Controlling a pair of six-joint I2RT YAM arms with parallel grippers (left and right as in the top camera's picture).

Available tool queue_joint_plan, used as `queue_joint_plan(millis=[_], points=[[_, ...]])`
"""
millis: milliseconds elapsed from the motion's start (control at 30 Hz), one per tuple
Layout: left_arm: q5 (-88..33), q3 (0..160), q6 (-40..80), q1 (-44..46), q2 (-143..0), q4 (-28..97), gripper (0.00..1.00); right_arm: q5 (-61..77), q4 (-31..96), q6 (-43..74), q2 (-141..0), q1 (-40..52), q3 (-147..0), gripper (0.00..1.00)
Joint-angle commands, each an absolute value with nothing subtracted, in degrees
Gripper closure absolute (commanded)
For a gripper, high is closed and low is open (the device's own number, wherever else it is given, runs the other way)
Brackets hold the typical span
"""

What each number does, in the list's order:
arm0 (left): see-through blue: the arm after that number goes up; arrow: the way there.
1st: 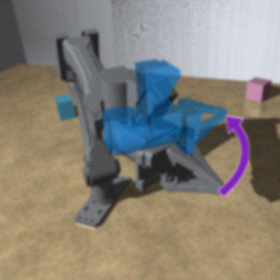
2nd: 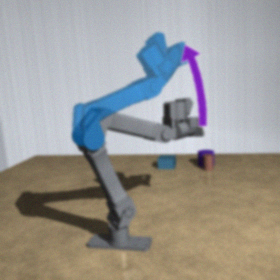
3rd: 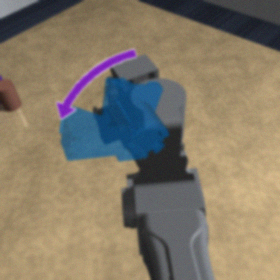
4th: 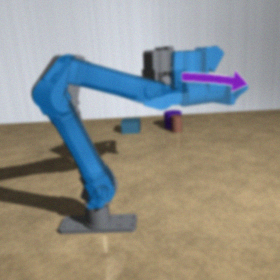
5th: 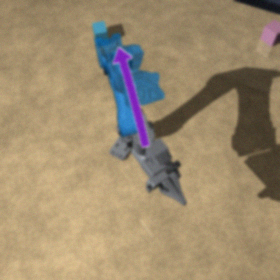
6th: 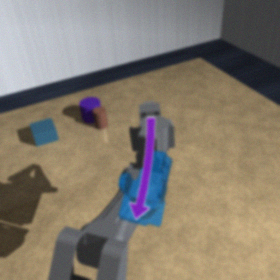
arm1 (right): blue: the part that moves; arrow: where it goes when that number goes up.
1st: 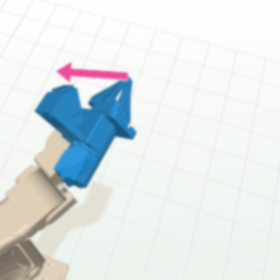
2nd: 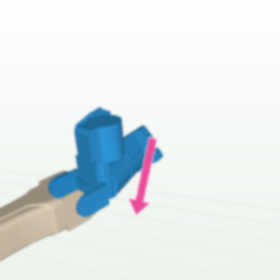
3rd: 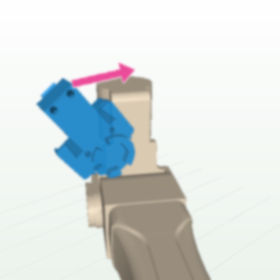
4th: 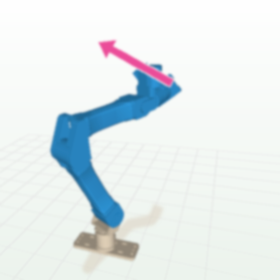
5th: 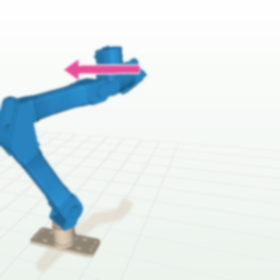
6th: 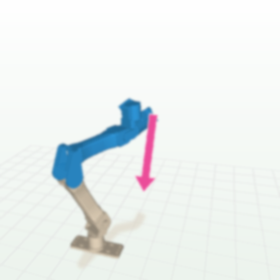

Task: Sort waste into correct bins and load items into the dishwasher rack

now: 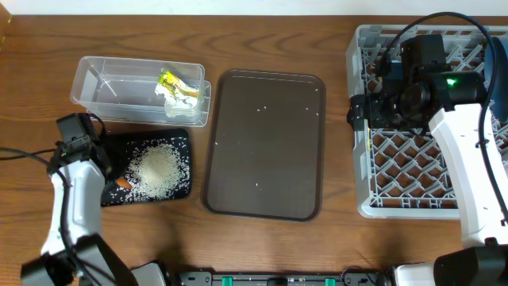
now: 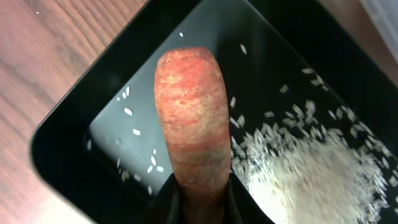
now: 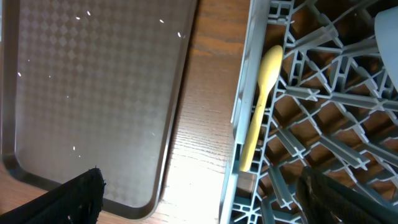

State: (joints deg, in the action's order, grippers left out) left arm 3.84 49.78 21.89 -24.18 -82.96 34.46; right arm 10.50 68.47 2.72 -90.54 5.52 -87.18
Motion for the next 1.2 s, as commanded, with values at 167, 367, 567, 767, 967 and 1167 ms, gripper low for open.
queue_joint_plan(millis=[167,367,567,767,967,1167], points=[[4.6,50.9,23.2,-24.5,-91.1,32.8,0.93,10.5,69.2,2.0,-91.1,5.9,-87.2,0.02],[4.6,50.9,23.2,-24.5,-92.1,32.8,0.77,10.5,69.2,2.0,-91.1,5.9,-87.2,0.02],[4.6,50.9,23.2,-24.5,-91.7,33.1,0.66,10.5,69.2,2.0,-91.1,5.9,-87.2,0.02],[4.5,51.9,23.0,-24.4,-88.4,35.5,0.59,10.5,69.2,2.0,-91.1,5.9,-87.2,0.02],[-6.0,53.8,18.1,-21.1,-80.3,36.3,0.57,10.6,67.3,2.0,-91.1,5.9,-87.2,0.01],[-15.0,53.8,9.1,-8.9,-76.6,36.2,0.48,11.6,61.2,2.1,-91.1,5.9,-87.2,0.01]])
